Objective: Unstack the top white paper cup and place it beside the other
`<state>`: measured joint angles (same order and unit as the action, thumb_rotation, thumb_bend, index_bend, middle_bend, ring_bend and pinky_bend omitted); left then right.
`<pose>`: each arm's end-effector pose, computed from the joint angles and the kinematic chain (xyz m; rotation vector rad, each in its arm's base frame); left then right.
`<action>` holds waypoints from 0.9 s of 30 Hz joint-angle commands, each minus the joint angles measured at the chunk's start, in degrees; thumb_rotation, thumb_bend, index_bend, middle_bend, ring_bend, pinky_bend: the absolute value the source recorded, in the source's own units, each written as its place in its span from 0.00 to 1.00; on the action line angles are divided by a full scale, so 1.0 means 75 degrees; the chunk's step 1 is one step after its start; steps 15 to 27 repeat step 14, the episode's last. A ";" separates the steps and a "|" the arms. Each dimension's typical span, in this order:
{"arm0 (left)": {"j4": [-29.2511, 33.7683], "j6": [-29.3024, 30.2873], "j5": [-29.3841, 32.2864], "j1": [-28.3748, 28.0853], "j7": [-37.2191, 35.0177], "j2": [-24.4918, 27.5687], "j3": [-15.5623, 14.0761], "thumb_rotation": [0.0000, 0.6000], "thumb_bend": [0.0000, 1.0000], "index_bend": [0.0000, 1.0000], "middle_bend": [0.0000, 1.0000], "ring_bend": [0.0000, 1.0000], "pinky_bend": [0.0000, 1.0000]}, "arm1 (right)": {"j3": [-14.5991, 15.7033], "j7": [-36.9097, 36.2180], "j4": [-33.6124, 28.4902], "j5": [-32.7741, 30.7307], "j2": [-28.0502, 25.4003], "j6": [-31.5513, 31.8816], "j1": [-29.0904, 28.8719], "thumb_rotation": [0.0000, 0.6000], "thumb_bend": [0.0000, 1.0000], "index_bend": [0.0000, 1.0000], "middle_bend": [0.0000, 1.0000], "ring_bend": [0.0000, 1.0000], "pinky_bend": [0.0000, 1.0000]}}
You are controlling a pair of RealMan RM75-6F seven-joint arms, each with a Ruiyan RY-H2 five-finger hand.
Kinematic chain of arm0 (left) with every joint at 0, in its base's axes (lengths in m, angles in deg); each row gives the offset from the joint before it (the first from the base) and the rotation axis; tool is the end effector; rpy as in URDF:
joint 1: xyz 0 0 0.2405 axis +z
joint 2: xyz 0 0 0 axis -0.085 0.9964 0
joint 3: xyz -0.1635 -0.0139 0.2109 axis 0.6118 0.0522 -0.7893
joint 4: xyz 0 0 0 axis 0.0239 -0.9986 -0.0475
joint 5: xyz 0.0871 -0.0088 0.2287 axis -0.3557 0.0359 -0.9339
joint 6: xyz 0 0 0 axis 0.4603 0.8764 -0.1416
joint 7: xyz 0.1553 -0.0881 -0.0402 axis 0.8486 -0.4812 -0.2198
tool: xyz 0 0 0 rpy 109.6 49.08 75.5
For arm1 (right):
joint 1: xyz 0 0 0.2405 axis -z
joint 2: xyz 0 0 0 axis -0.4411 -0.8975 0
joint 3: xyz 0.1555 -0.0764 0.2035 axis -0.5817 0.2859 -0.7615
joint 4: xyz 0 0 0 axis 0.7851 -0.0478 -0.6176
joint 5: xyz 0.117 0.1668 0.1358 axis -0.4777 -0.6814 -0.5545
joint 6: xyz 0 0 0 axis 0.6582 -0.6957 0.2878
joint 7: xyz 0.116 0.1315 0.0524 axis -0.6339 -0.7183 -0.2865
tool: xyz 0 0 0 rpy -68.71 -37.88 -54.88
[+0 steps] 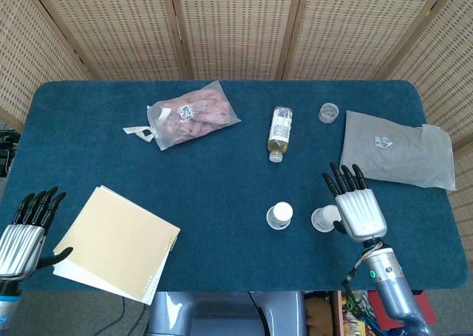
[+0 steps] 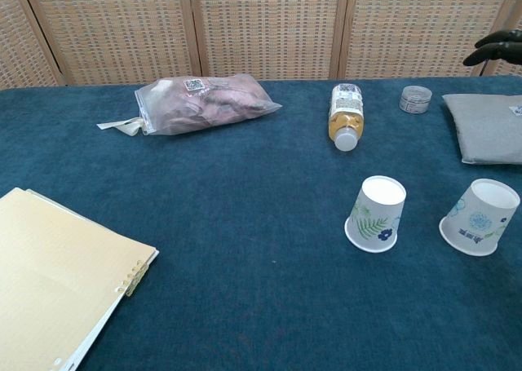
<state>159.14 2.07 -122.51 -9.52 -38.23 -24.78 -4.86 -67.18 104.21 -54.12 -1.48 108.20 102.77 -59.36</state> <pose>-0.2925 0.2049 0.1125 -1.5136 -0.8597 -0.8955 -0.1879 -0.2932 0.0652 1.6741 -0.6951 0.7655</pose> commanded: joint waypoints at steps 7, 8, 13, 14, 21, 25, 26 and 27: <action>-0.0131 -0.0044 0.0154 -0.0007 -0.0029 -0.0083 0.0045 1.00 0.15 0.00 0.00 0.00 0.00 | 0.0691 -0.2635 0.1365 0.2412 0.0172 0.0973 0.1617 1.00 0.18 0.06 0.00 0.00 0.00; -0.0139 -0.0049 0.0170 -0.0006 -0.0035 -0.0083 0.0045 1.00 0.15 0.00 0.00 0.00 0.00 | 0.0702 -0.2658 0.1437 0.2527 0.0175 0.1018 0.1717 1.00 0.18 0.06 0.00 0.00 0.00; -0.0140 0.0006 0.0190 0.0031 -0.0093 -0.0060 0.0041 1.00 0.15 0.00 0.00 0.00 0.00 | 0.0622 -0.2876 0.1658 0.2704 0.0286 0.1127 0.2022 1.00 0.18 0.06 0.00 0.00 0.00; -0.0140 0.0017 0.0189 0.0038 -0.0101 -0.0056 0.0040 1.00 0.15 0.00 0.00 0.00 0.00 | 0.0610 -0.2924 0.1697 0.2716 0.0316 0.1125 0.2064 1.00 0.18 0.06 0.00 0.00 0.00; -0.0140 0.0017 0.0189 0.0038 -0.0101 -0.0056 0.0040 1.00 0.15 0.00 0.00 0.00 0.00 | 0.0610 -0.2924 0.1697 0.2716 0.0316 0.1125 0.2064 1.00 0.18 0.06 0.00 0.00 0.00; -0.0140 0.0017 0.0189 0.0038 -0.0101 -0.0056 0.0040 1.00 0.15 0.00 0.00 0.00 0.00 | 0.0610 -0.2924 0.1697 0.2716 0.0316 0.1125 0.2064 1.00 0.18 0.06 0.00 0.00 0.00; -0.0140 0.0017 0.0189 0.0038 -0.0101 -0.0056 0.0040 1.00 0.15 0.00 0.00 0.00 0.00 | 0.0610 -0.2924 0.1697 0.2716 0.0316 0.1125 0.2064 1.00 0.18 0.06 0.00 0.00 0.00; -0.0140 0.0017 0.0189 0.0038 -0.0101 -0.0056 0.0040 1.00 0.15 0.00 0.00 0.00 0.00 | 0.0610 -0.2924 0.1697 0.2716 0.0316 0.1125 0.2064 1.00 0.18 0.06 0.00 0.00 0.00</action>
